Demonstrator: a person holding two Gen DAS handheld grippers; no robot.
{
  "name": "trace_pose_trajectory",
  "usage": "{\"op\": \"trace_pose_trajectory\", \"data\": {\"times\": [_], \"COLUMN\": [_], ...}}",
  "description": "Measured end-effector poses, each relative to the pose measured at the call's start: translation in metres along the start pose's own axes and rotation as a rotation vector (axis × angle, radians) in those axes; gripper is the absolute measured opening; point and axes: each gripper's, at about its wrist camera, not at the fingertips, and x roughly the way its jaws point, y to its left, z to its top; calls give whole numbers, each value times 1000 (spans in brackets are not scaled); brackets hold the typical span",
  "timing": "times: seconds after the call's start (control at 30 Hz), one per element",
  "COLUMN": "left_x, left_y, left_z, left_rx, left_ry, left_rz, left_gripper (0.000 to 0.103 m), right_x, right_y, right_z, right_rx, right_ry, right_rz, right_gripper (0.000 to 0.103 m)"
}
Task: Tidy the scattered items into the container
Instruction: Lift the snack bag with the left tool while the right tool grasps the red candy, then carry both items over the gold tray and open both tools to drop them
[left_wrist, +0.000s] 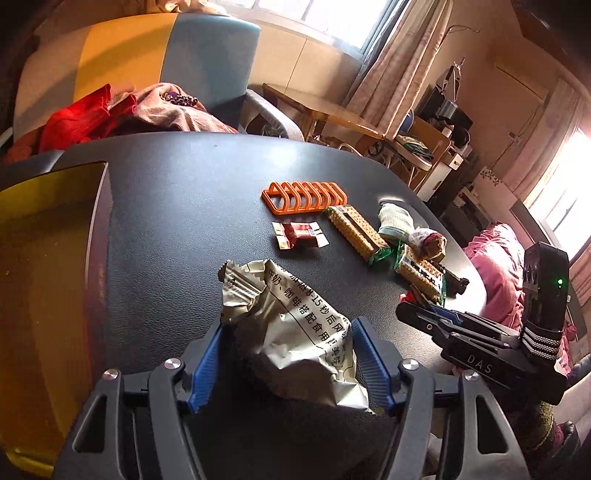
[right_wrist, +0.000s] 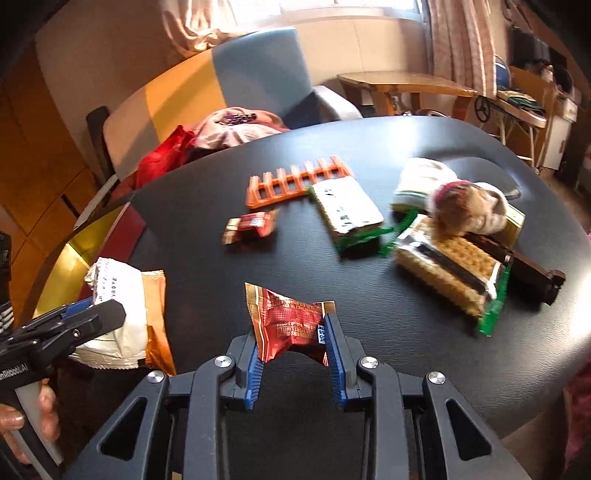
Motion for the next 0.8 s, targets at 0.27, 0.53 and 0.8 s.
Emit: {"op": "trace_pose_trajectory", "data": {"times": [0.27,0.53,0.8], "left_x": [-35,-86,-126], "left_y": [18,69,133], "left_z": [4,5,-6], "left_rx": [-27,-124,-213], "left_ry": [-71,-153,-201], "left_rz": [35,135,279], "left_gripper": [68,68,68], "right_x": [-5,-2,13], "right_y": [38,100,189], "right_z": [11,30,44], "right_rx": [-59,-145,-285], "right_ry": [-24,-39,-26], "right_rz": [65,193,338], "right_gripper": [31,31,31]}}
